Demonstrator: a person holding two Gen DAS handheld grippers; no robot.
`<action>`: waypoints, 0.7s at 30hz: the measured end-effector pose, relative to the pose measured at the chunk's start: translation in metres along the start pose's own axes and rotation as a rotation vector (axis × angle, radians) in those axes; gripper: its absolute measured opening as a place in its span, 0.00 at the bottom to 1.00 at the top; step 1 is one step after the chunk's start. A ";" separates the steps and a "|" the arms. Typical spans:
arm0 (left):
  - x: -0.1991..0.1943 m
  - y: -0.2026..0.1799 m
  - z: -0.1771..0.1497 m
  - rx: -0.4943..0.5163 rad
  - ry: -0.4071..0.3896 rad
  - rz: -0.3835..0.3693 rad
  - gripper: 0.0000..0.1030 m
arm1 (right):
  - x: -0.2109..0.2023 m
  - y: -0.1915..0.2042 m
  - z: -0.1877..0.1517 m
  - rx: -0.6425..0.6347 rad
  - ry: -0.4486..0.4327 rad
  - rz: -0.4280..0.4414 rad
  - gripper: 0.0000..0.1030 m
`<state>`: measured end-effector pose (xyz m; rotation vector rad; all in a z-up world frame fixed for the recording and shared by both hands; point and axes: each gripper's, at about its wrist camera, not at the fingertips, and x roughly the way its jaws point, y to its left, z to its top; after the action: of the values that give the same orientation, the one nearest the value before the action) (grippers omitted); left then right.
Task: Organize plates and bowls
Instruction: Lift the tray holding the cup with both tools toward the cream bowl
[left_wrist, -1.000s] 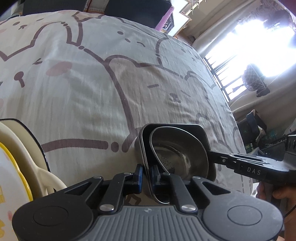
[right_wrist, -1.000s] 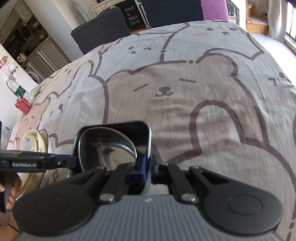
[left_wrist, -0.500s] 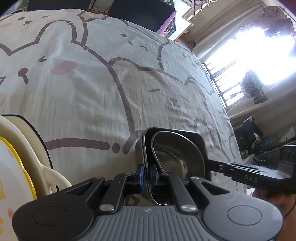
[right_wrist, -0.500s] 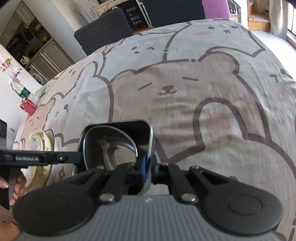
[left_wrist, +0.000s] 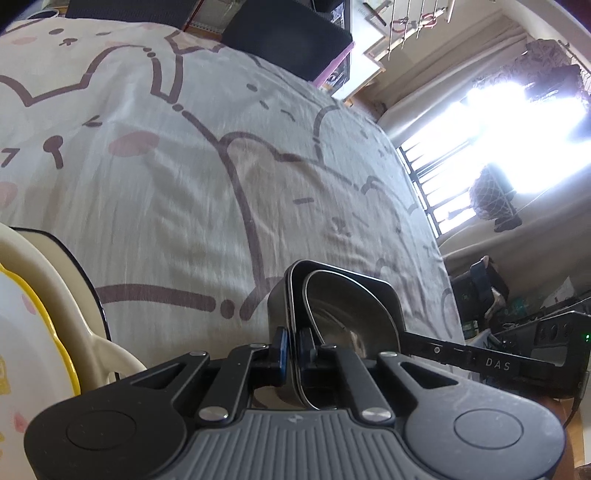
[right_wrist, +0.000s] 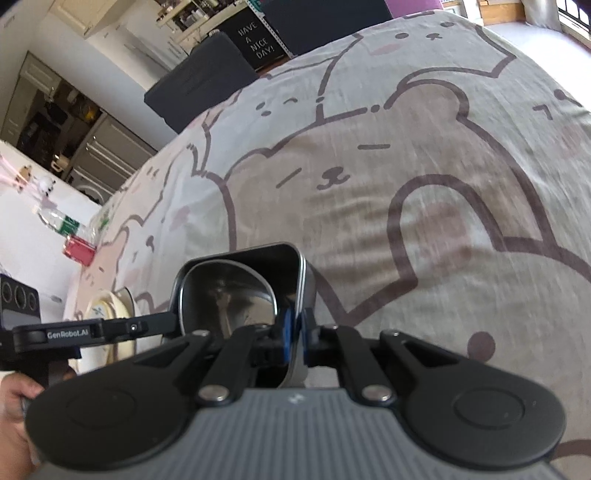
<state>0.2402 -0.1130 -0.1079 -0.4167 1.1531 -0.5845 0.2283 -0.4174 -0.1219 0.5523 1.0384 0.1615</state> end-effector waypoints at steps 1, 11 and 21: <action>-0.002 0.000 0.000 -0.004 -0.005 -0.003 0.06 | -0.001 0.000 0.000 0.004 -0.004 0.006 0.08; -0.033 0.000 0.006 -0.011 -0.101 -0.051 0.06 | -0.016 0.011 0.001 -0.010 -0.075 0.069 0.08; -0.083 -0.002 0.004 0.020 -0.227 -0.089 0.06 | -0.036 0.037 0.000 -0.038 -0.192 0.171 0.08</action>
<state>0.2193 -0.0623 -0.0448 -0.5065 0.9142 -0.6091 0.2147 -0.3994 -0.0752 0.6099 0.8000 0.2725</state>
